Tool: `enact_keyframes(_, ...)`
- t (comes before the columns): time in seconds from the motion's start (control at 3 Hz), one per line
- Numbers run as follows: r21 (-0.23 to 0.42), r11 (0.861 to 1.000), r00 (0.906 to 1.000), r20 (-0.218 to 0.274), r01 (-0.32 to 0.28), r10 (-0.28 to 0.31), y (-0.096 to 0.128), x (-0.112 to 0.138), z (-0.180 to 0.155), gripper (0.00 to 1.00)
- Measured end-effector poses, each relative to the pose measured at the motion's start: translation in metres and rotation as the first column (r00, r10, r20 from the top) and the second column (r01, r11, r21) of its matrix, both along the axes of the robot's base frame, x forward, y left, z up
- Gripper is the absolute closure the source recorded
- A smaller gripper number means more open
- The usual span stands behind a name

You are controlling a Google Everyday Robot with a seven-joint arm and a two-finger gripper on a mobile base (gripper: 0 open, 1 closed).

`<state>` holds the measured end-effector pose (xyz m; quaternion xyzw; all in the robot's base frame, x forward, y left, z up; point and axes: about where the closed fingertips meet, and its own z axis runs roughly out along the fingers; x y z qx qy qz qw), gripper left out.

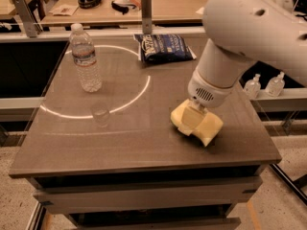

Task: Pick sponge

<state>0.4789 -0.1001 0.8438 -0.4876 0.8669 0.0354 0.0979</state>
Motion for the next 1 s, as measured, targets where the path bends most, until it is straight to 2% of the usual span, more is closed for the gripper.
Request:
enact_keyframes(0.33,0.104,0.994,0.9983,0.047,-0.04,0.035,-0.002,-0.003,0.025,1.0)
enact_keyframes(0.67,0.2,0.975,0.994,0.065,-0.1,0.088,0.0,-0.005,0.041,1.0)
enact_keyframes(1.0,0.215,0.969,0.992,0.07,-0.118,0.105,0.004,-0.006,0.044,1.0)
